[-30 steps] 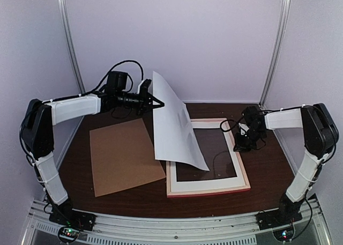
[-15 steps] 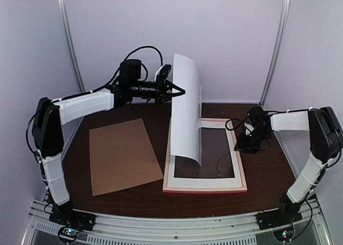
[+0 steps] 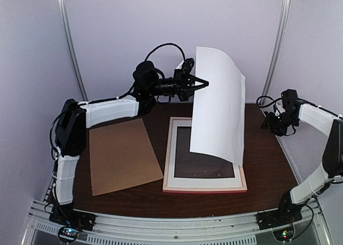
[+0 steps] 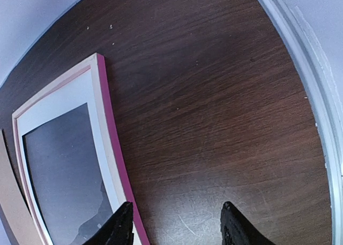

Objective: Put the photo into the frame
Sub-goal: Place the photo on the mat board.

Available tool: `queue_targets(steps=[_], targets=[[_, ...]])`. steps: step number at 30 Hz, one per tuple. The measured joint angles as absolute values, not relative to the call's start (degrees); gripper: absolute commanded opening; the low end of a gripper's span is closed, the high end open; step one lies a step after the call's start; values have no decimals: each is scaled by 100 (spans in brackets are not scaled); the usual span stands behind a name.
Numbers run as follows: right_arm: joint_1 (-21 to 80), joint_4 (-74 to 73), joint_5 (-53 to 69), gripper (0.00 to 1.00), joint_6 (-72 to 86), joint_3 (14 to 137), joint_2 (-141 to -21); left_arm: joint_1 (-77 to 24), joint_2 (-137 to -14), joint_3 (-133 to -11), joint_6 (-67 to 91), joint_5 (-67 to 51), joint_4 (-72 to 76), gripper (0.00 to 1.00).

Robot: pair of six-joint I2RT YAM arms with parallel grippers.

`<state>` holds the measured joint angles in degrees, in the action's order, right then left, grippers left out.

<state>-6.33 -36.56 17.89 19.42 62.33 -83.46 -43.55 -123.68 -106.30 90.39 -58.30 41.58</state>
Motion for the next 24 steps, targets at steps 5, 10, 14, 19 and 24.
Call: queue_targets(steps=[5,10,14,19,24], targets=[[-797,-3800,1791,55,1837,6239,-8254,-4327,-12895,-10595,9642,-5819,4637,0],[-814,-3872,1798,55,1806,6239,-8254,-4278,-12997,-10060,9120,-5752,3640,0],[-814,-3892,1831,55,1791,6239,-8263,-4178,-12999,-9712,8294,-5564,2475,0],[-814,-3883,1925,55,1791,6239,-8296,-4047,-12999,-9550,7146,-5168,1013,0],[-814,-3850,1975,55,1793,6222,-8333,-3988,-12999,-9537,6198,-4713,-200,0]])
